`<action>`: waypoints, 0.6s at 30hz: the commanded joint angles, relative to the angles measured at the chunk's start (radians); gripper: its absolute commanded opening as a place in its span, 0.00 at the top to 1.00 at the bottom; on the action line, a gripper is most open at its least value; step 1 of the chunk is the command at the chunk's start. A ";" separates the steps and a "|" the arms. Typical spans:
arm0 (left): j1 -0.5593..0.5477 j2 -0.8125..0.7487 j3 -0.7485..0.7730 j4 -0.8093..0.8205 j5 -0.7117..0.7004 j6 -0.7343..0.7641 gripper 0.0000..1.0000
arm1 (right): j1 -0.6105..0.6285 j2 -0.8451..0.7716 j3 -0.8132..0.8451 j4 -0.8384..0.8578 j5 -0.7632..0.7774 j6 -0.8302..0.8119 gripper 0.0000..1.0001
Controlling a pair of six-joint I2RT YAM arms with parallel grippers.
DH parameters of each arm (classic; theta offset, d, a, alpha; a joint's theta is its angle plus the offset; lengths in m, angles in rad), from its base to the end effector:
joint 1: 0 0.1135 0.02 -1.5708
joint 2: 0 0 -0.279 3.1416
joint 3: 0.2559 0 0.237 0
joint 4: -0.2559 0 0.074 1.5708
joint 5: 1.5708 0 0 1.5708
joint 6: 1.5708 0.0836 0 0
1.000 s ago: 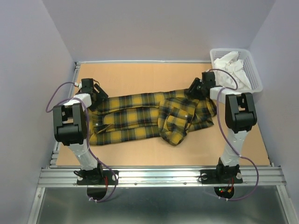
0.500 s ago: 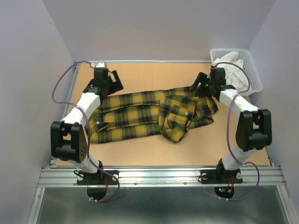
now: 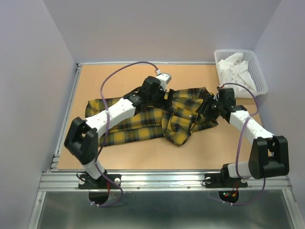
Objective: Fold and stack the long sleeve shirts
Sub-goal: Fold the shirt
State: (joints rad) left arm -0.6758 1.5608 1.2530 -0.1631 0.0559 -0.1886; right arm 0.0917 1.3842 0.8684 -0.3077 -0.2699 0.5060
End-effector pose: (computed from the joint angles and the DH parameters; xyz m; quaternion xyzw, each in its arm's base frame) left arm 0.3047 -0.2502 0.3087 0.2197 0.8235 -0.2405 0.4644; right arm 0.2990 0.0499 0.2134 0.1417 0.9129 0.2262 0.3088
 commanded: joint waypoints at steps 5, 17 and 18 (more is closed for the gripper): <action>-0.108 0.322 0.334 -0.025 0.102 0.117 0.12 | -0.004 -0.210 -0.068 -0.022 0.026 0.032 0.38; -0.125 0.588 0.519 -0.102 0.133 0.135 0.19 | -0.004 -0.335 -0.120 -0.071 0.075 0.031 0.37; -0.125 0.593 0.522 -0.101 0.139 0.138 0.20 | -0.004 -0.338 -0.123 -0.076 0.078 0.031 0.37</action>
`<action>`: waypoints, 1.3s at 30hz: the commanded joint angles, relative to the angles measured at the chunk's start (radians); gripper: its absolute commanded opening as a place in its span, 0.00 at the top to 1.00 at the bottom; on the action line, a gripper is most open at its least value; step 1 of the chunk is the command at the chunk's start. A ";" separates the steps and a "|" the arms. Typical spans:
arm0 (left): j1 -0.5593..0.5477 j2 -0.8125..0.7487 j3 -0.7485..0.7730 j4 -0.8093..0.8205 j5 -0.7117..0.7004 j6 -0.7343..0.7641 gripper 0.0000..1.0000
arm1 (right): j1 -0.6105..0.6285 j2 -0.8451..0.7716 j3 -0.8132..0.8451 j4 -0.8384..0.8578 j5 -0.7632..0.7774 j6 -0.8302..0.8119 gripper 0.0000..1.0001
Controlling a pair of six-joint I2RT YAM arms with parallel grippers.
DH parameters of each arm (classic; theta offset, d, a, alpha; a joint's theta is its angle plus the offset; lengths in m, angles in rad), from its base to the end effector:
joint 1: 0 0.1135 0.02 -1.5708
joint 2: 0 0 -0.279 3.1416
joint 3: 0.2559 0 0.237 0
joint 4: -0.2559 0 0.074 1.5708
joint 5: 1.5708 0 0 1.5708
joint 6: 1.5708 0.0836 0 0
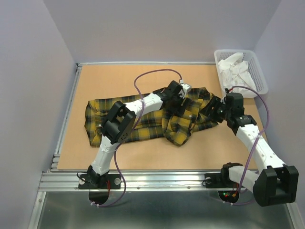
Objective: Fold and stack the long sleeve shirts
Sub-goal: Fold the shirt
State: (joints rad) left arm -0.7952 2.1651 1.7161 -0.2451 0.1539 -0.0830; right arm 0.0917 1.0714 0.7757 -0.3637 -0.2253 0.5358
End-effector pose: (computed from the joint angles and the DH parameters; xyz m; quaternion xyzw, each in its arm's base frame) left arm 0.3614 -0.3868 0.1990 0.3453 0.8348 -0.2429 0.3535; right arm 0.2433 0.0411 0.2537 0.1483 0.8812 0.2310 0.3848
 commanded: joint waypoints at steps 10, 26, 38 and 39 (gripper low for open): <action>-0.009 0.021 0.060 -0.011 0.153 0.052 0.33 | -0.004 -0.025 -0.030 -0.032 0.067 -0.003 0.37; -0.012 -0.143 -0.084 0.115 0.302 0.115 0.84 | -0.004 -0.039 -0.027 -0.040 0.112 -0.003 0.37; -0.013 -0.464 -0.308 -0.087 0.553 0.343 1.00 | -0.006 -0.024 0.023 -0.038 0.164 -0.028 0.37; -0.013 -0.505 -0.323 -0.121 0.561 0.383 1.00 | -0.004 -0.010 0.028 -0.038 0.156 -0.034 0.37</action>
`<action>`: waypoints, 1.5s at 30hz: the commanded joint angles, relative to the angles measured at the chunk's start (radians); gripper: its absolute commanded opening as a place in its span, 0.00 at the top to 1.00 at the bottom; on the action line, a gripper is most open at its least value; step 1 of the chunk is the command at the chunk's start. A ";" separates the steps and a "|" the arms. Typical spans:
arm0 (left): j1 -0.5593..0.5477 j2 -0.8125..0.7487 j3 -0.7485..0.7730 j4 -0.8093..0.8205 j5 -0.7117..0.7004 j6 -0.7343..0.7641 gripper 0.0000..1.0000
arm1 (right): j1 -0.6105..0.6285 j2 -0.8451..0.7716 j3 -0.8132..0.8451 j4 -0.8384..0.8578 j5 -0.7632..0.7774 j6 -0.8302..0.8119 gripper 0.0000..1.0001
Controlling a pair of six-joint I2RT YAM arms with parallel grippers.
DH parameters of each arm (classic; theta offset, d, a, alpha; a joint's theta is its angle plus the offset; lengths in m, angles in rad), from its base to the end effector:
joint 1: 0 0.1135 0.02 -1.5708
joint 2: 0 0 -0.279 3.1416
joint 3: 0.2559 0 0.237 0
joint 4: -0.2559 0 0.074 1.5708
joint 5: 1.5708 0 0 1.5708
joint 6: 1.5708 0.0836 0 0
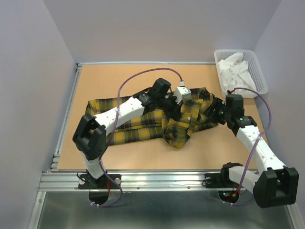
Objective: Fold and stack the long sleeve shirts
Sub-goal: Fold the shirt
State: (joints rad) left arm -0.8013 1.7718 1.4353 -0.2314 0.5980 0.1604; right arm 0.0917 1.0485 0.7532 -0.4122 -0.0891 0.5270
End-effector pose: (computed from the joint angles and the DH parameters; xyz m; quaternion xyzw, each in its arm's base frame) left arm 0.2672 -0.3434 0.2908 0.5131 0.6775 -0.3899 0.3546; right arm 0.2355 0.0291 0.2438 0.1777 0.8900 0.1658 0.3858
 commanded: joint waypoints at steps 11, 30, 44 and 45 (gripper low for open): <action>-0.010 -0.422 -0.122 -0.379 0.359 0.258 1.00 | -0.004 0.183 0.185 0.029 -0.098 -0.093 0.40; -0.009 -0.747 -0.297 -0.447 0.388 0.318 1.00 | 0.039 0.559 0.337 0.187 -0.190 -0.097 0.57; -0.009 -0.802 -0.309 -0.393 0.286 0.291 1.00 | 0.068 0.711 0.314 0.230 -0.186 -0.116 0.61; -0.009 -0.786 -0.300 -0.385 0.275 0.285 1.00 | 0.066 0.699 0.314 0.230 -0.181 -0.120 0.60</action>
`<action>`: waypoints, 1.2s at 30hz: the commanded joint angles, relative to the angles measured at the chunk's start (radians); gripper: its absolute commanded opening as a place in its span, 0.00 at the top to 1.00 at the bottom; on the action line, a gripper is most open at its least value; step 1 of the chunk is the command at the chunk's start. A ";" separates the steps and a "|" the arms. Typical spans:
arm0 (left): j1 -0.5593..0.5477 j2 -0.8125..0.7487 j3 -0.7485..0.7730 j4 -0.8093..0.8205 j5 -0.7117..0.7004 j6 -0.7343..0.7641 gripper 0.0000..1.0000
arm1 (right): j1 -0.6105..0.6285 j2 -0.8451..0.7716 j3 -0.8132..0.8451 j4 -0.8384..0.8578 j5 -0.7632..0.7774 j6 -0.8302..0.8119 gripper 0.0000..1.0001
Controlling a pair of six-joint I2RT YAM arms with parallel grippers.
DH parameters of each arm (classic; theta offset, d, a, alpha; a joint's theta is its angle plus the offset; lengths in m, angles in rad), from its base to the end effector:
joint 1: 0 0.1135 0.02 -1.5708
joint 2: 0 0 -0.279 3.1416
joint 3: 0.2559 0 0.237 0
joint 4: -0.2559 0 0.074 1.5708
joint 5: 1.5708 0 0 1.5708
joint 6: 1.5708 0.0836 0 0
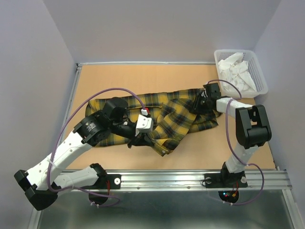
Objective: Fold and stack the long sleeve shirts
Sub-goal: Fold the shirt
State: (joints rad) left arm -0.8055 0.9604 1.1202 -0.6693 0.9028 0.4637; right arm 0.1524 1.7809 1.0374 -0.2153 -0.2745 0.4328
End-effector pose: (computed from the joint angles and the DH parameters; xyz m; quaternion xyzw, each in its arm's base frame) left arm 0.0820 -0.1801 0.3765 0.6379 0.4941 -0.4482 0.3848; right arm 0.3685 0.0795 0.1489 0.0912 0.9411 0.2110 0.2481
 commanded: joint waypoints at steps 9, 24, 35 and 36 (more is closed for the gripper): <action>0.003 0.153 0.185 0.292 -0.255 -0.152 1.00 | 0.007 -0.251 0.027 -0.018 0.055 -0.052 0.37; 0.256 0.567 0.524 0.521 -0.645 -0.696 1.00 | 0.007 -0.560 -0.097 -0.068 0.127 -0.065 0.16; 0.344 0.663 0.564 0.239 -0.996 -1.000 1.00 | 0.007 -0.545 -0.106 -0.075 -0.032 -0.141 0.16; 0.344 0.655 0.557 0.222 -1.034 -1.014 1.00 | 0.007 -0.538 -0.105 -0.075 -0.049 -0.147 0.16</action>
State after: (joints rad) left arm -0.4545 1.6688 1.6581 -0.3729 0.0231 -0.4267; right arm 0.1524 1.2373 0.9485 -0.3058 -0.2401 0.3363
